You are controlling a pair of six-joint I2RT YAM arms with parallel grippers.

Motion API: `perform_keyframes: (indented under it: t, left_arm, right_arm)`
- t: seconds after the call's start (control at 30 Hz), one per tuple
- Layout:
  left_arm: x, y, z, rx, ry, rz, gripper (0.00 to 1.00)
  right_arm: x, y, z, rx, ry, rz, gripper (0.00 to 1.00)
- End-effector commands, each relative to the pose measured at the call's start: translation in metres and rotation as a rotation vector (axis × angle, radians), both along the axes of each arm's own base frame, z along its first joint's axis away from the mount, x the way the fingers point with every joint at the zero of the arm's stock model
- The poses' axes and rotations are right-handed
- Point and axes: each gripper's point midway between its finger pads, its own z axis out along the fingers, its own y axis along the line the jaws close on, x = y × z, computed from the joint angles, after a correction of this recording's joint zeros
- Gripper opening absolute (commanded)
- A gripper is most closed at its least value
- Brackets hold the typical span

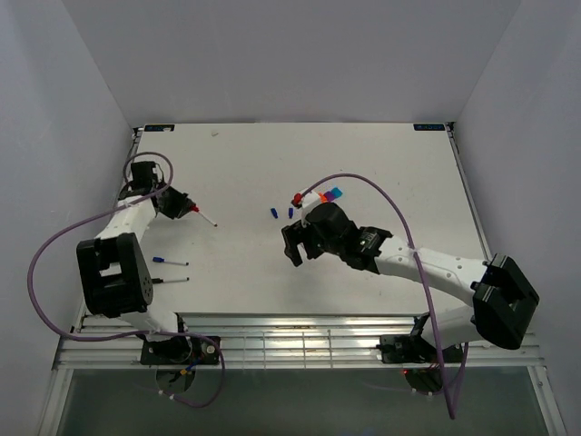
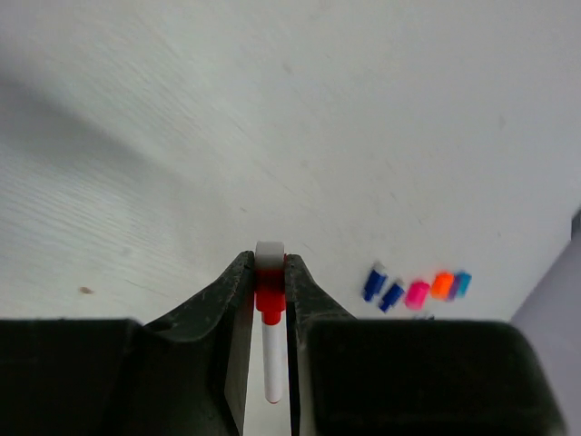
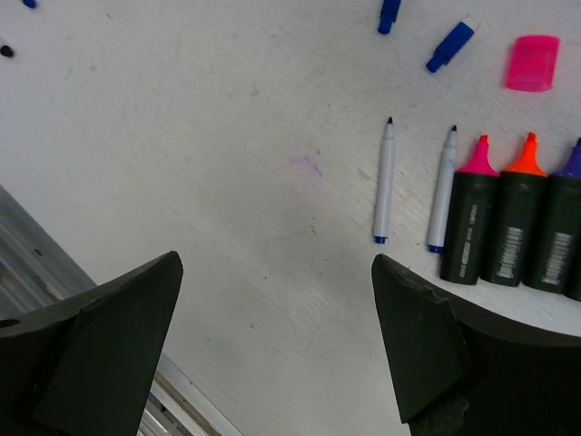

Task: Open the pen caps

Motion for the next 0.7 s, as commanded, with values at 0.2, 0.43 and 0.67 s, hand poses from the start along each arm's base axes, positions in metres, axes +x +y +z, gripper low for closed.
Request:
perform_keyframes:
  t: [0.2,0.43,0.67]
  left_arm:
    - [-0.029,-0.169,0.097,-0.145,-0.497,-0.657,0.0]
    - [-0.061,-0.205,0.116,-0.193,-0.623,-0.764,0.0]
    - [-0.068,-0.216,0.119,-0.239,-0.609,-0.765,0.0]
  right_arm:
    - [0.008,0.056,0.053,0.409,0.263,0.282,0.99]
    - [0.015,0.069,0.077,0.635,0.35,0.349,0.91]
    - [0.015,0.077,0.067,0.693,0.399,0.365,0.82]
